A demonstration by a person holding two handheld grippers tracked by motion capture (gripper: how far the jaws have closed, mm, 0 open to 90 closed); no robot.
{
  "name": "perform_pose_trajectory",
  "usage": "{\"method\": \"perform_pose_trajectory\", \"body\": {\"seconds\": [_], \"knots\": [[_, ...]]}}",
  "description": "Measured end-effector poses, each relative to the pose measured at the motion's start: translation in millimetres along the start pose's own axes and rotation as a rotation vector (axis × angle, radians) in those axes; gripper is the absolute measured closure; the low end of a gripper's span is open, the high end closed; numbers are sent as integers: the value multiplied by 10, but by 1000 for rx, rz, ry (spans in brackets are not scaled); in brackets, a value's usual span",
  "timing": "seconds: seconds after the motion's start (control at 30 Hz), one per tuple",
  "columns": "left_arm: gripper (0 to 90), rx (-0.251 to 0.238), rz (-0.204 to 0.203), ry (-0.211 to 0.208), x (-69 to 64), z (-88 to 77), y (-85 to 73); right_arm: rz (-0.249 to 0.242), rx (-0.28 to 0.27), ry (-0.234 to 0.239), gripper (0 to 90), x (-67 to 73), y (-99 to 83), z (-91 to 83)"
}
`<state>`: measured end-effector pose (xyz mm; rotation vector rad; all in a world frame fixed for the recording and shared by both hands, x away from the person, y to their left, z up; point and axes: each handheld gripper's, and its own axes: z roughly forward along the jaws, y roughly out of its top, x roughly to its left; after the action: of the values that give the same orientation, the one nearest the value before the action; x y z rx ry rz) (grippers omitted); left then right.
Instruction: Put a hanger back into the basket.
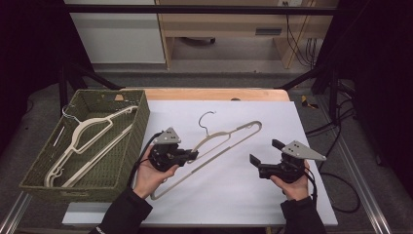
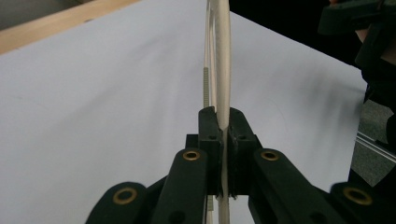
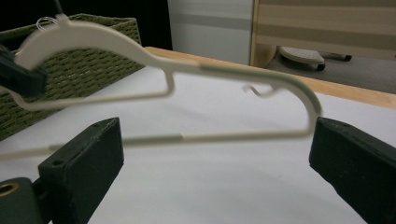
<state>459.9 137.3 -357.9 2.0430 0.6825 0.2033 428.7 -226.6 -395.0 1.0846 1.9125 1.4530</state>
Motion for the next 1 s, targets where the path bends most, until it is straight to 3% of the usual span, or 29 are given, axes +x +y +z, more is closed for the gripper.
{"method": "perform_pose_trajectory", "body": {"seconds": [0.37, 0.7, 1.0], "knots": [[863, -52, 31, 73, 146, -645, 183, 20, 11, -36, 39, -79, -61, -75], [863, -102, 40, 125, 351, -1186, 207, 20, 16, -41, 33, -105, -94, -88], [863, -130, 4, 160, 645, -1561, 138, 13, 14, -37, 28, -106, -89, -101]]}}
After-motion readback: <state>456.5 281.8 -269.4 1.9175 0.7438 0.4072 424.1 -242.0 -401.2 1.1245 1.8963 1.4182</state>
